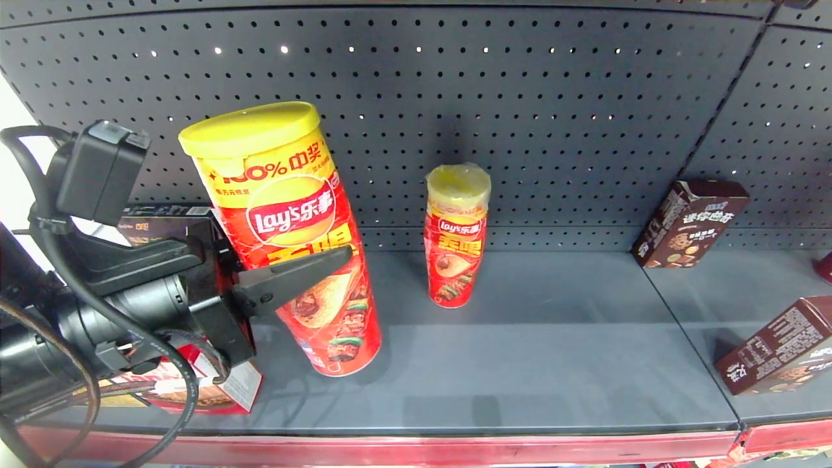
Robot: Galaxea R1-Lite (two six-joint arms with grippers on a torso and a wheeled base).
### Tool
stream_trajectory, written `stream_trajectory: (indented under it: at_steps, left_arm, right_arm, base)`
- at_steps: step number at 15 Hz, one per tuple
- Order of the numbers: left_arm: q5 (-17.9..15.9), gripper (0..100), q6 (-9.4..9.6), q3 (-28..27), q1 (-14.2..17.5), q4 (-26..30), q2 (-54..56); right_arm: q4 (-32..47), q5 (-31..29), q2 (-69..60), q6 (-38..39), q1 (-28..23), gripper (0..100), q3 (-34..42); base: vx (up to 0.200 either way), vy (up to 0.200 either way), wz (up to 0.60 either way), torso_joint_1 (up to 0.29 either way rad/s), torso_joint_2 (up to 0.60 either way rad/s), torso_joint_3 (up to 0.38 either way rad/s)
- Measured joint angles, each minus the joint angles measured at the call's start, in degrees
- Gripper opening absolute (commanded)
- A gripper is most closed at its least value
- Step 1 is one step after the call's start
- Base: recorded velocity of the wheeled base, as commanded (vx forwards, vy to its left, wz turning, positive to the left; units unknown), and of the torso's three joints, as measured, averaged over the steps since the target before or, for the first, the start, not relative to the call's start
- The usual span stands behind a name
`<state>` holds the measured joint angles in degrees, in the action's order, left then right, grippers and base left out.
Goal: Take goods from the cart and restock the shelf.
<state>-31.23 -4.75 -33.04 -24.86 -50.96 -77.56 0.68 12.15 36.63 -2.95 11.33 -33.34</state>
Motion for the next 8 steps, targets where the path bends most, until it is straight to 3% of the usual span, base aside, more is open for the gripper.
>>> stream_trajectory:
  at_steps: [3, 8]
  left_arm:
    - [0.09, 0, -0.02, -0.84, 0.27, 0.40, -0.20]
    - [0.11, 0, -0.09, -1.61, 0.41, 0.98, -0.96]
  right_arm:
    - [-1.79, 0.22, 9.56, -0.22, 5.51, 100, -5.11]
    - [-9.24, 3.28, 23.06, -0.39, 10.17, 100, -8.83]
  base:
    - [0.000, 0.000, 0.00, 0.000, 0.00, 0.000]
    - [0.000, 0.000, 0.00, 0.000, 0.00, 0.000]
